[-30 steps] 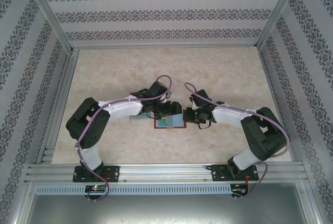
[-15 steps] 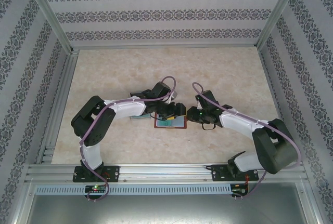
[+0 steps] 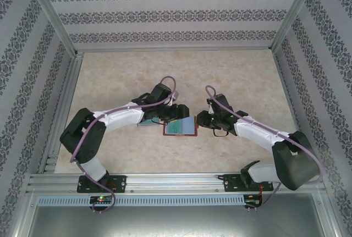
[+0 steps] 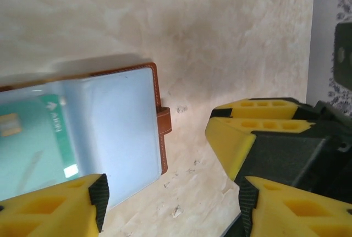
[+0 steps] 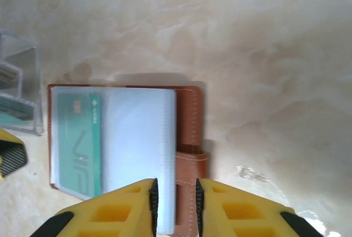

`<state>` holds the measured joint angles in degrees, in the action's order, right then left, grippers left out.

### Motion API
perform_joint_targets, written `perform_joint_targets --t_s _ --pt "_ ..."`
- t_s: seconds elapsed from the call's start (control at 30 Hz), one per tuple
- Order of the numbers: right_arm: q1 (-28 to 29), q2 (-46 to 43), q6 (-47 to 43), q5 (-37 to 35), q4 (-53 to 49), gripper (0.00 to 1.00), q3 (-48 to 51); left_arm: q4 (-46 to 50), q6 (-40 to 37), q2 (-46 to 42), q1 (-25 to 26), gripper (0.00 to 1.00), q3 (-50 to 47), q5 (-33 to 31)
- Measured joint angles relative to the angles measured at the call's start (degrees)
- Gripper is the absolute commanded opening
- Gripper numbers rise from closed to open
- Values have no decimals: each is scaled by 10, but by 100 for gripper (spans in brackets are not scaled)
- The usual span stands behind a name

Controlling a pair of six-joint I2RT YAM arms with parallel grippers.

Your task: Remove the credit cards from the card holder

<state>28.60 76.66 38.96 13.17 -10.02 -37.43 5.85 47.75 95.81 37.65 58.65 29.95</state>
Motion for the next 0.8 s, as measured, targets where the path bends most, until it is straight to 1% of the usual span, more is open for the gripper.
perform_joint_targets --t_s 0.03,0.1,0.17,0.23,0.33,0.47,0.57,0.8 --pt "8 10 1 3 0 27 -12 7 -2 -10 -3 42 -4 -9" --pt "25 31 2 9 2 27 -35 17 -5 -23 -6 31 -14 -26" --pt "41 54 3 17 8 25 -57 34 -8 -31 -6 24 -25 -45" --pt "53 76 9 27 14 21 -74 53 -11 -33 -7 14 -35 -61" --pt "65 114 17 43 21 20 -92 76 -13 -33 -7 6 -47 -82" --pt "70 156 28 57 24 18 -108 94 -13 -32 -7 2 -52 -106" --pt "72 176 34 63 24 18 -113 99 -13 -23 -7 0 -52 -112" --pt "73 199 45 76 26 19 -118 108 -14 9 -8 0 -53 -122"
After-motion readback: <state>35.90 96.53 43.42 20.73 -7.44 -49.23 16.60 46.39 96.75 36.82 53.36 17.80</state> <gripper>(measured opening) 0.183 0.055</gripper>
